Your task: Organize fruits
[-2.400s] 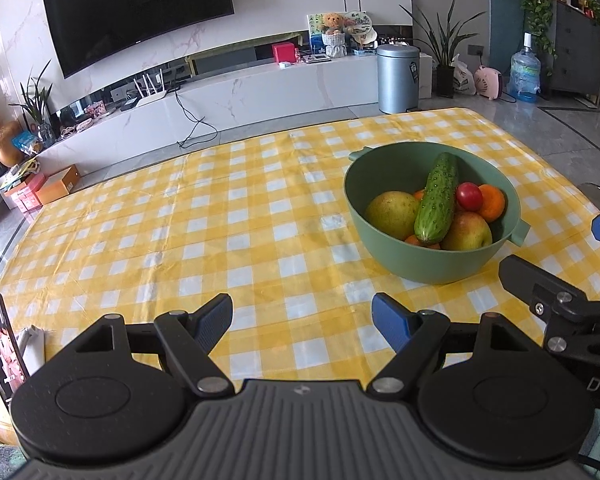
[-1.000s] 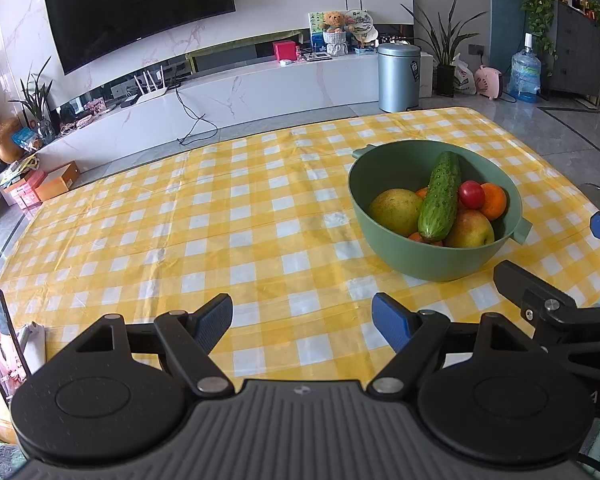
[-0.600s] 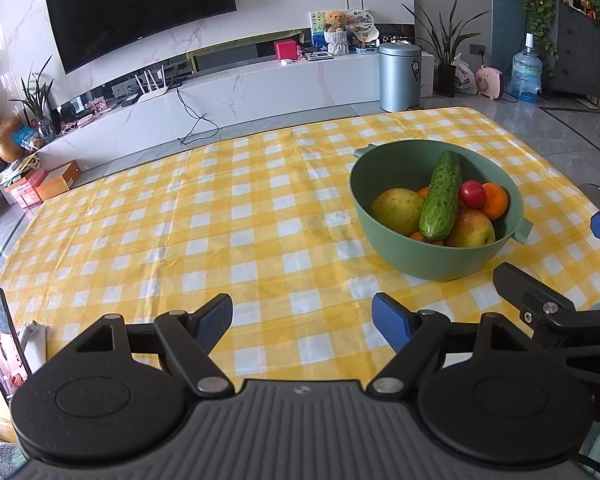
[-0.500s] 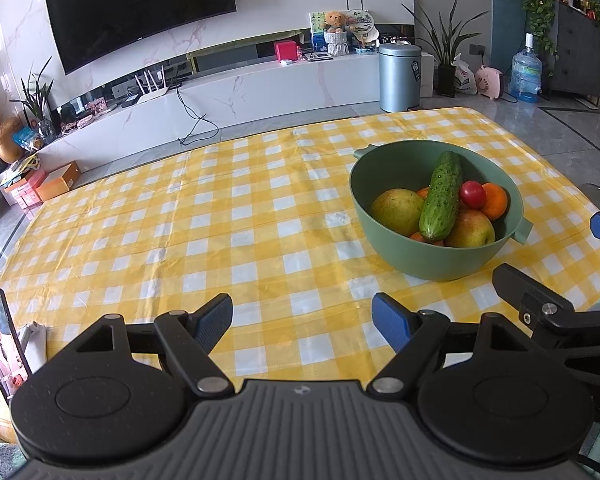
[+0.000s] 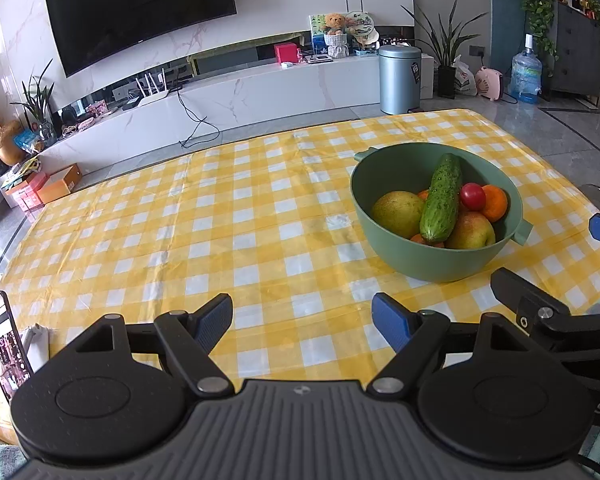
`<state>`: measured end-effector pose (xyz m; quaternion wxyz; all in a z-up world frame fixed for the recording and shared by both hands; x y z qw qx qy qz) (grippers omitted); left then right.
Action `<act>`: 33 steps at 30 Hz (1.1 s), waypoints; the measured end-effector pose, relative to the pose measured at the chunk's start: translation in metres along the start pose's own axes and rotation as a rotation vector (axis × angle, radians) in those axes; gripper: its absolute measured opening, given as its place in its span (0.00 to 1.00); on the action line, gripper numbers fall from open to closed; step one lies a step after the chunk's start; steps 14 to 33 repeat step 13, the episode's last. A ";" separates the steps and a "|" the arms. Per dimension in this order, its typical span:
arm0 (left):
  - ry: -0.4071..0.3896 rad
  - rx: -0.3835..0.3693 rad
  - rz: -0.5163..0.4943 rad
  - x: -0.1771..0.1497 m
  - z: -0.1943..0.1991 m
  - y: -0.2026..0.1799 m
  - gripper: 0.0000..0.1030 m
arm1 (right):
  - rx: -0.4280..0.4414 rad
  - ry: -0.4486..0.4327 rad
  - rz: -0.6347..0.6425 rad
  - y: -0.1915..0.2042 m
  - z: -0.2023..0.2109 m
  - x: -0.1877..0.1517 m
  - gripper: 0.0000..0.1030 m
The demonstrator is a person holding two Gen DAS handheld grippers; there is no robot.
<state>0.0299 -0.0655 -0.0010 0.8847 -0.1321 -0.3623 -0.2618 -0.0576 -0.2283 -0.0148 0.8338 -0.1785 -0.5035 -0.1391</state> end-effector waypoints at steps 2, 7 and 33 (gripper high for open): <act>0.000 0.000 -0.001 0.000 0.000 0.000 0.90 | -0.001 0.000 0.000 0.000 0.000 0.000 0.96; 0.000 -0.001 -0.001 0.000 0.000 0.000 0.90 | -0.001 0.000 0.001 0.000 0.000 0.000 0.96; -0.008 0.004 -0.012 0.001 0.002 -0.001 0.90 | -0.002 0.002 0.003 0.000 0.000 0.000 0.96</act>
Point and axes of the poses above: each gripper's, at about its wrist camera, not at the fingertips, and z roughly against the way its jaws point, y to its left, x to its top, the point moved 2 cm from there along -z, roughly the way its jaws point, and after that the axes turned 15 degrees about -x, right-handed, at the moved point
